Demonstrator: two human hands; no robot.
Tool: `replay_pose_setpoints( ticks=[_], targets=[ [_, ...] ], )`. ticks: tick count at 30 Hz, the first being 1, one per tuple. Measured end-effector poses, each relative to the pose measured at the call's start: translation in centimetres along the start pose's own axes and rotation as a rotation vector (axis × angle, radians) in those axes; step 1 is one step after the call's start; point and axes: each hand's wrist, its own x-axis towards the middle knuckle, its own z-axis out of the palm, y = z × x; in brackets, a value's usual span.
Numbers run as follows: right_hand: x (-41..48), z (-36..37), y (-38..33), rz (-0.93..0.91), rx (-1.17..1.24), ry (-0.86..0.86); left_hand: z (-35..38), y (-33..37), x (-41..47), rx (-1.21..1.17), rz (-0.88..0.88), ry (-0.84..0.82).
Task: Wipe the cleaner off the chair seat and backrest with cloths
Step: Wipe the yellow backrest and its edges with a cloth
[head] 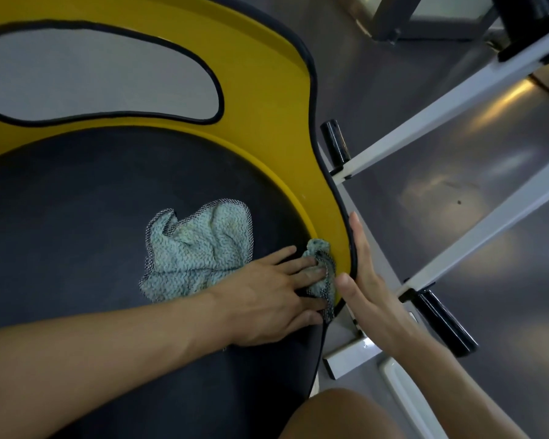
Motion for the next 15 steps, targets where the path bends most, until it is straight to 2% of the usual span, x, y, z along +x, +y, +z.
replay_pose_setpoints(
  ticks=[7,10,15],
  targets=[
    [0.0,0.2,0.0,-0.016,0.070,-0.016,-0.2,-0.7,0.7,0.060,-0.128,0.054],
    [0.0,0.1,0.0,-0.018,0.068,-0.019,0.9,0.1,0.3,0.098,-0.179,0.022],
    [0.0,0.1,-0.1,-0.006,0.089,-0.016,-1.6,-2.3,1.9,0.099,-0.560,-0.002]
  ],
)
